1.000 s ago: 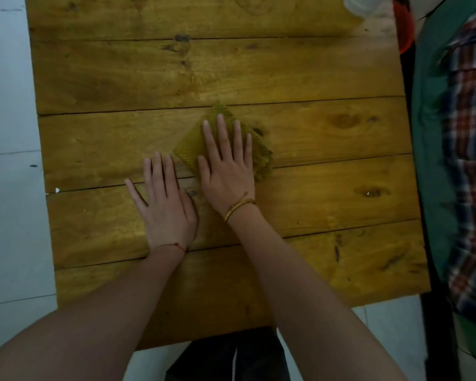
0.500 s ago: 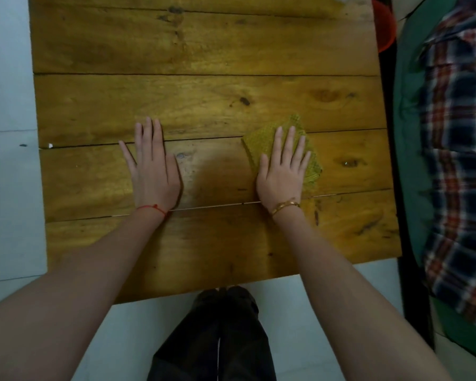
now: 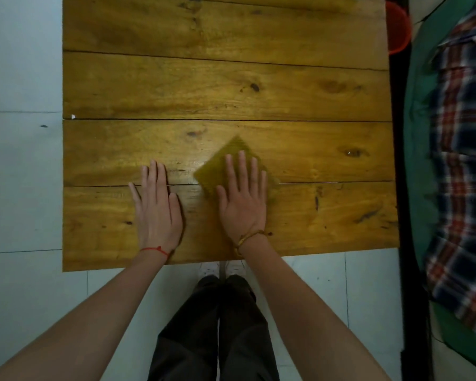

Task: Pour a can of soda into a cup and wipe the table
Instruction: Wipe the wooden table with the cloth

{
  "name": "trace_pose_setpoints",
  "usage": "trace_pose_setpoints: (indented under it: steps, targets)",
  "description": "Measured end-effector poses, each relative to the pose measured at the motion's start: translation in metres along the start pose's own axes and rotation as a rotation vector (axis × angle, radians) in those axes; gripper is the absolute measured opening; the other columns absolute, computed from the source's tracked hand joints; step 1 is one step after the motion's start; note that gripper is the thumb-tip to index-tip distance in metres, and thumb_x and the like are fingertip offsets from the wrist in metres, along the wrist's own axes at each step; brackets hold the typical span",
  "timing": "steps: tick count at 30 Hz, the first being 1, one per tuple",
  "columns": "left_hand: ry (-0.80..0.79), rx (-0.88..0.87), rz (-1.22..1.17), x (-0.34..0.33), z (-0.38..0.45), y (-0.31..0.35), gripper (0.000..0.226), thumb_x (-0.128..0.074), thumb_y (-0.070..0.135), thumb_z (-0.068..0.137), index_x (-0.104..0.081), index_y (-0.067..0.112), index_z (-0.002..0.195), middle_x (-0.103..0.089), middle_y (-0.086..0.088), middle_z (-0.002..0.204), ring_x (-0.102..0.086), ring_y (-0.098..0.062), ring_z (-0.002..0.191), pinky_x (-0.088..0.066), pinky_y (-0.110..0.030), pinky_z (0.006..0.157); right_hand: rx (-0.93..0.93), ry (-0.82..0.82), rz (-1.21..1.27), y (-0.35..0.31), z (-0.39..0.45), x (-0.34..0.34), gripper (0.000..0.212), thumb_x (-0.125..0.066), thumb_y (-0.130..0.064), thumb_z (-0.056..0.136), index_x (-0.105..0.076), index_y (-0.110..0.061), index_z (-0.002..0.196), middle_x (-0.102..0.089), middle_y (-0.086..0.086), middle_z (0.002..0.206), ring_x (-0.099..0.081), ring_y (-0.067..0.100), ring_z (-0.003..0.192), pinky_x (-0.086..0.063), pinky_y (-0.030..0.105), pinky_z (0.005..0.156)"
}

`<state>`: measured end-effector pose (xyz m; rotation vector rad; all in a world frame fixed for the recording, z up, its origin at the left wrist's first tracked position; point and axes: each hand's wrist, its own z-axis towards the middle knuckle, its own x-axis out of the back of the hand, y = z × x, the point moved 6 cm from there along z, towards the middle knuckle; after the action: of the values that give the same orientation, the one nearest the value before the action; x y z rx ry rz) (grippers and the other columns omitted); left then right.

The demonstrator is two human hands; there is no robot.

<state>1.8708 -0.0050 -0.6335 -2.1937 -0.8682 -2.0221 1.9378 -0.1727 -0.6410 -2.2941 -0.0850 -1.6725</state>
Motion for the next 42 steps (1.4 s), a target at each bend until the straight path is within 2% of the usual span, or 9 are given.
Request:
trace_pose_setpoints:
  steps: [5,8,11,20,22,27,29,38,42]
  targets:
    - [-0.016,0.008,0.019,-0.005,-0.012,0.006,0.058,-0.013,0.03,0.104,-0.003,0.011,0.158,-0.001,-0.005,0.167,0.005,-0.019,0.153,0.002,-0.051,0.123,-0.37,0.035,-0.007,0.106,-0.039,0.012,0.063,-0.014,-0.047,0.104,0.006,-0.022,0.159,0.011,0.007,0.166,0.007,0.03,0.153,-0.007,0.053,0.124]
    - [-0.015,0.002,0.025,-0.008,-0.017,0.006,0.058,-0.014,0.029,0.104,-0.003,0.011,0.158,-0.001,-0.005,0.167,0.006,-0.018,0.153,0.0,-0.053,0.123,-0.414,0.068,0.024,0.113,-0.059,0.011,0.063,-0.021,-0.043,0.106,0.001,-0.019,0.159,0.005,0.008,0.167,0.005,0.032,0.154,-0.006,0.054,0.123]
    - [-0.017,0.003,0.013,-0.009,-0.019,0.006,0.058,-0.016,0.028,0.104,-0.005,0.01,0.158,-0.002,-0.006,0.167,0.005,-0.019,0.154,-0.002,-0.055,0.123,-0.311,0.054,0.012,0.087,-0.062,0.005,0.063,-0.02,-0.045,0.105,0.001,-0.02,0.159,0.005,0.007,0.167,0.006,0.033,0.153,-0.005,0.054,0.124]
    - [0.017,0.002,0.031,-0.002,-0.011,0.0,0.058,-0.018,0.027,0.104,-0.006,0.011,0.158,-0.004,-0.005,0.167,0.003,-0.019,0.154,0.001,-0.051,0.123,0.277,-0.033,-0.027,-0.013,-0.019,-0.009,0.063,-0.025,-0.048,0.104,-0.002,-0.027,0.159,0.004,-0.001,0.167,0.008,0.026,0.154,-0.004,0.05,0.125]
    - [0.017,-0.002,0.029,0.001,-0.005,-0.003,0.057,-0.019,0.026,0.104,-0.008,0.011,0.158,-0.005,-0.005,0.167,0.003,-0.018,0.154,0.002,-0.051,0.123,0.264,-0.02,-0.023,-0.014,0.009,0.0,0.062,-0.023,-0.048,0.104,-0.004,-0.027,0.159,0.003,0.0,0.167,0.007,0.026,0.154,-0.004,0.05,0.125]
    - [0.023,-0.01,0.021,0.011,0.015,-0.013,0.057,-0.018,0.028,0.104,-0.008,0.011,0.158,-0.006,-0.005,0.166,0.003,-0.017,0.154,0.003,-0.051,0.123,-0.016,0.02,0.029,-0.015,0.096,0.027,0.062,-0.017,-0.047,0.104,0.003,-0.025,0.159,0.01,0.004,0.167,0.012,0.03,0.153,0.005,0.051,0.124]
    - [0.027,-0.009,0.007,0.015,0.023,-0.017,0.057,-0.016,0.03,0.104,-0.008,0.012,0.158,-0.006,-0.005,0.166,0.003,-0.018,0.154,0.003,-0.051,0.123,-0.053,0.009,0.054,-0.024,0.125,0.033,0.063,-0.016,-0.047,0.104,0.007,-0.025,0.158,0.014,0.003,0.166,0.016,0.03,0.152,0.007,0.051,0.123]
    - [0.058,-0.009,-0.011,0.021,0.048,-0.001,0.057,-0.017,0.03,0.104,-0.009,0.011,0.158,-0.004,-0.004,0.166,0.004,-0.016,0.153,0.005,-0.047,0.124,0.394,-0.072,-0.118,-0.076,0.134,0.022,0.065,-0.015,-0.052,0.103,0.005,-0.025,0.159,0.011,0.002,0.167,0.012,0.03,0.153,0.001,0.052,0.123]
    - [0.038,-0.017,-0.045,0.013,0.047,0.02,0.058,-0.016,0.031,0.104,-0.011,0.01,0.157,-0.006,-0.005,0.166,0.002,-0.018,0.154,0.003,-0.049,0.124,0.346,-0.058,-0.113,-0.034,0.109,0.025,0.065,-0.015,-0.054,0.103,0.004,-0.025,0.159,0.01,0.002,0.167,0.01,0.029,0.154,-0.002,0.051,0.124]
